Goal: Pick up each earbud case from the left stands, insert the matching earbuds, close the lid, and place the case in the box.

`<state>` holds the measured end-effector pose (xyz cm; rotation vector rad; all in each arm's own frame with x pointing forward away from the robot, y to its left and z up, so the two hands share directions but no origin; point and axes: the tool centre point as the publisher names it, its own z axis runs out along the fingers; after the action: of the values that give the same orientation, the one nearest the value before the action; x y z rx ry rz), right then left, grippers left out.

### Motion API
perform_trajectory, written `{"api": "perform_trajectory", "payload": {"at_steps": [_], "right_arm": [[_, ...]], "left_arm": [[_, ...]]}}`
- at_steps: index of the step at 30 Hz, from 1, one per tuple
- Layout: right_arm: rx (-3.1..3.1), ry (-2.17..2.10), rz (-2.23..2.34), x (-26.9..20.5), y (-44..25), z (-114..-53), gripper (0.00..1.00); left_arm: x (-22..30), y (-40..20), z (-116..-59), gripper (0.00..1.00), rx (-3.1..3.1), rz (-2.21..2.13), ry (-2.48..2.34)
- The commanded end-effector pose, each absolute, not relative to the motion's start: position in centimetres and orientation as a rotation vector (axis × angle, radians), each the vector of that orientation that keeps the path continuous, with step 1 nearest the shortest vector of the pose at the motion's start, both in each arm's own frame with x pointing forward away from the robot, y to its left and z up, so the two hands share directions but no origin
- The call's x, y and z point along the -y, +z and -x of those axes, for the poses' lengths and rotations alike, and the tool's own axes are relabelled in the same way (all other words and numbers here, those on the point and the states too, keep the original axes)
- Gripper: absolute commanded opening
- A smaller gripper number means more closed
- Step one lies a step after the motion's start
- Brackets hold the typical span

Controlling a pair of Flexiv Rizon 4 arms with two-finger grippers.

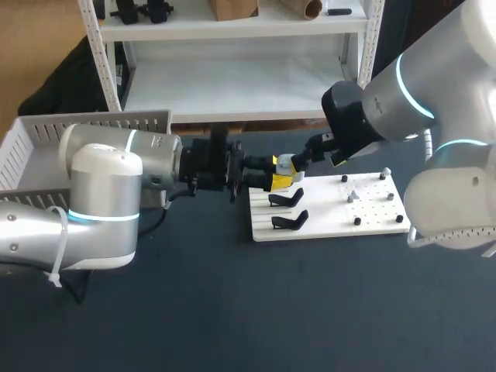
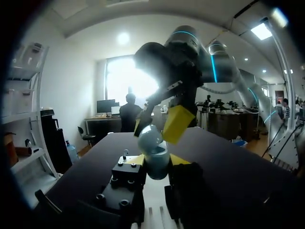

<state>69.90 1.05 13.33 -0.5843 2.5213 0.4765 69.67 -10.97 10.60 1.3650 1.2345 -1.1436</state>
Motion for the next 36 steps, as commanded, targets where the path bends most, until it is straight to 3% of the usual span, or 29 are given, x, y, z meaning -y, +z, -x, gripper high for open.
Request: {"api": "perform_trajectory", "payload": {"at_steps": [1, 11, 23, 36], "right_arm": [[-2.505, 0.459, 0.571, -1.1, 14.0, -69.9, 1.0], [-2.458, 0.383, 0.546, 1.7, 16.4, -69.5, 1.0], [-2.539, 0.049, 0.415, 9.5, 14.2, -70.3, 1.0], [-2.683, -0.13, 0.383, 14.2, 9.9, -72.2, 1.0]], "left_arm": [[10.9, 10.5, -69.6, 0.0, -1.233, -1.362, -1.141], [10.9, 10.5, -69.6, 0.0, -1.233, -1.362, -1.141], [10.9, 10.5, -69.6, 0.0, -1.233, -1.362, -1.141], [10.9, 10.5, -69.6, 0.0, -1.233, -1.362, -1.141]]}}
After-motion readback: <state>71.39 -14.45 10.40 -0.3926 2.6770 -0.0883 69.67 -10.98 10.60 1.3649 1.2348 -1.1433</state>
